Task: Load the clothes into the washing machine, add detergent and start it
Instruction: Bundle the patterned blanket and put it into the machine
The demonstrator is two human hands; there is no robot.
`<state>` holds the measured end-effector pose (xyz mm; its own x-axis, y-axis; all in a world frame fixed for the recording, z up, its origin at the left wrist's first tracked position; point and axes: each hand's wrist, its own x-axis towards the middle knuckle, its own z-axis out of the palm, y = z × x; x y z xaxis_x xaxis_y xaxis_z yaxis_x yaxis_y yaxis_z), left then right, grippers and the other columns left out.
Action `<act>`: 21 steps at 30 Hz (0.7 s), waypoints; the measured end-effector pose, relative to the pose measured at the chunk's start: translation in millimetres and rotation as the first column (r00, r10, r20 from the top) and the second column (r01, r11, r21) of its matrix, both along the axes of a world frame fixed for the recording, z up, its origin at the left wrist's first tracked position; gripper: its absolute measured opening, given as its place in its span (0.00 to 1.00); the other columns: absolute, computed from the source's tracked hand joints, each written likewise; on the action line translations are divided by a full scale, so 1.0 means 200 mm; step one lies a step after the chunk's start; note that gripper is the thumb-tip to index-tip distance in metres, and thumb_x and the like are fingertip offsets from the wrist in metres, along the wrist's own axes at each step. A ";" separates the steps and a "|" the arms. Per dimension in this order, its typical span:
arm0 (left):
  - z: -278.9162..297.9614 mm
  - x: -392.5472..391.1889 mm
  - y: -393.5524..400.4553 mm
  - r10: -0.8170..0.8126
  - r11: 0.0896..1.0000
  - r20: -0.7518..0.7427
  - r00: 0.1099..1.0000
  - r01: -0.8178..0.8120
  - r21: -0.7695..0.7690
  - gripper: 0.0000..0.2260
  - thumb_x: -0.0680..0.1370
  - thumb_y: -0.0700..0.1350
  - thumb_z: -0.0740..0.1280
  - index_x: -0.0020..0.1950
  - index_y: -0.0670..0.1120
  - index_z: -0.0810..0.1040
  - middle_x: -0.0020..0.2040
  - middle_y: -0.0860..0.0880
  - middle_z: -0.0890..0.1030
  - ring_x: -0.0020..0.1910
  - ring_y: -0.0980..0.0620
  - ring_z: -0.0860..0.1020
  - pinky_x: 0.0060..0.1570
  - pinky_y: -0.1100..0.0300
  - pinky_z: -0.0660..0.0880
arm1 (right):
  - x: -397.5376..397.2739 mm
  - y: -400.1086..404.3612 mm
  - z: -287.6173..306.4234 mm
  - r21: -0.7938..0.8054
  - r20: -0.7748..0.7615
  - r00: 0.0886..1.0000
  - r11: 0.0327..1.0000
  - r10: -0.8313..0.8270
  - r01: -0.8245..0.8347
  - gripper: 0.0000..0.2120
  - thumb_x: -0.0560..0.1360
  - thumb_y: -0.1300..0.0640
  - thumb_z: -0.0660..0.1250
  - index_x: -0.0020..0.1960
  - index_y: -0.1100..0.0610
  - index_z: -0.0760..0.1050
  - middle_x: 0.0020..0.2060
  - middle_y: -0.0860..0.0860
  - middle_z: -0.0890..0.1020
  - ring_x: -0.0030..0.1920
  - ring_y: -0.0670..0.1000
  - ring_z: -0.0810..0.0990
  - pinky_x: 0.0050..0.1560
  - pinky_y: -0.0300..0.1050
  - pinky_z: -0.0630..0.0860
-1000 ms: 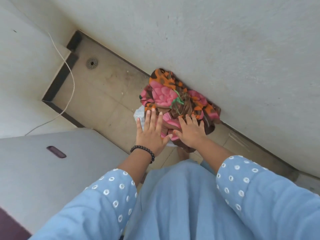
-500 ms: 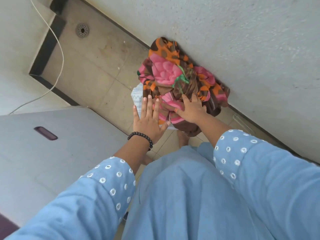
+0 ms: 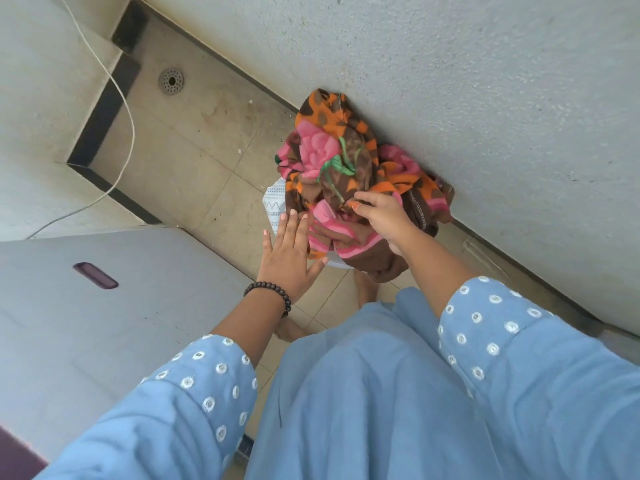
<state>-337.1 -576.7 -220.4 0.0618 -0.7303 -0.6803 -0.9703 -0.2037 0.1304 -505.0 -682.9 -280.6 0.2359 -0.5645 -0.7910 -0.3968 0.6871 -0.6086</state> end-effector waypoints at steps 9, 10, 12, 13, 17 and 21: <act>0.37 -0.01 -0.11 0.548 0.749 -0.454 0.703 -0.654 -0.107 0.24 0.78 0.53 0.65 0.70 0.42 0.70 0.63 0.42 0.78 0.61 0.45 0.76 0.60 0.56 0.70 | 0.07 0.13 0.69 -0.258 0.270 0.946 0.960 0.182 -0.111 0.14 0.79 0.66 0.63 0.64 0.63 0.77 0.59 0.49 0.73 0.54 0.29 0.71 0.53 0.17 0.61; 0.43 -0.01 -0.13 0.564 0.719 -0.510 0.650 -0.690 -0.084 0.28 0.73 0.56 0.66 0.69 0.42 0.70 0.60 0.43 0.79 0.58 0.47 0.77 0.60 0.54 0.73 | 0.08 0.14 0.77 -0.261 0.314 0.932 0.960 0.183 -0.101 0.14 0.79 0.66 0.62 0.64 0.64 0.76 0.59 0.49 0.73 0.53 0.27 0.71 0.54 0.18 0.62; 0.53 0.00 -0.12 0.531 0.716 -0.611 0.587 -0.696 -0.046 0.33 0.64 0.59 0.65 0.66 0.45 0.70 0.55 0.48 0.78 0.51 0.55 0.78 0.56 0.54 0.76 | 0.09 0.14 0.92 -0.253 0.403 0.899 0.965 0.172 -0.071 0.14 0.80 0.68 0.61 0.63 0.65 0.76 0.57 0.49 0.75 0.50 0.25 0.74 0.52 0.21 0.65; 0.58 0.00 -0.11 0.505 0.729 -0.639 0.580 -0.683 -0.044 0.30 0.63 0.57 0.66 0.63 0.49 0.70 0.51 0.51 0.78 0.47 0.58 0.78 0.52 0.56 0.77 | 0.10 0.14 1.00 -0.253 0.437 0.884 0.966 0.167 -0.057 0.13 0.80 0.68 0.60 0.63 0.66 0.76 0.56 0.50 0.76 0.49 0.26 0.75 0.51 0.22 0.67; 0.78 -0.04 -0.10 0.407 0.677 -0.762 0.504 -0.726 -0.119 0.21 0.68 0.46 0.73 0.57 0.57 0.69 0.53 0.56 0.79 0.52 0.60 0.80 0.51 0.66 0.76 | 0.13 0.11 1.27 -0.320 0.533 0.814 0.946 0.233 -0.062 0.12 0.79 0.69 0.61 0.60 0.67 0.78 0.49 0.48 0.81 0.45 0.34 0.79 0.47 0.27 0.72; 1.02 -0.02 -0.12 0.404 0.462 -0.859 0.315 -0.881 -0.106 0.15 0.77 0.34 0.67 0.62 0.45 0.75 0.52 0.51 0.81 0.53 0.53 0.80 0.45 0.71 0.76 | 0.18 0.10 1.47 -0.395 0.608 0.746 0.918 0.271 -0.011 0.13 0.78 0.67 0.62 0.61 0.64 0.77 0.55 0.54 0.81 0.57 0.46 0.78 0.62 0.39 0.73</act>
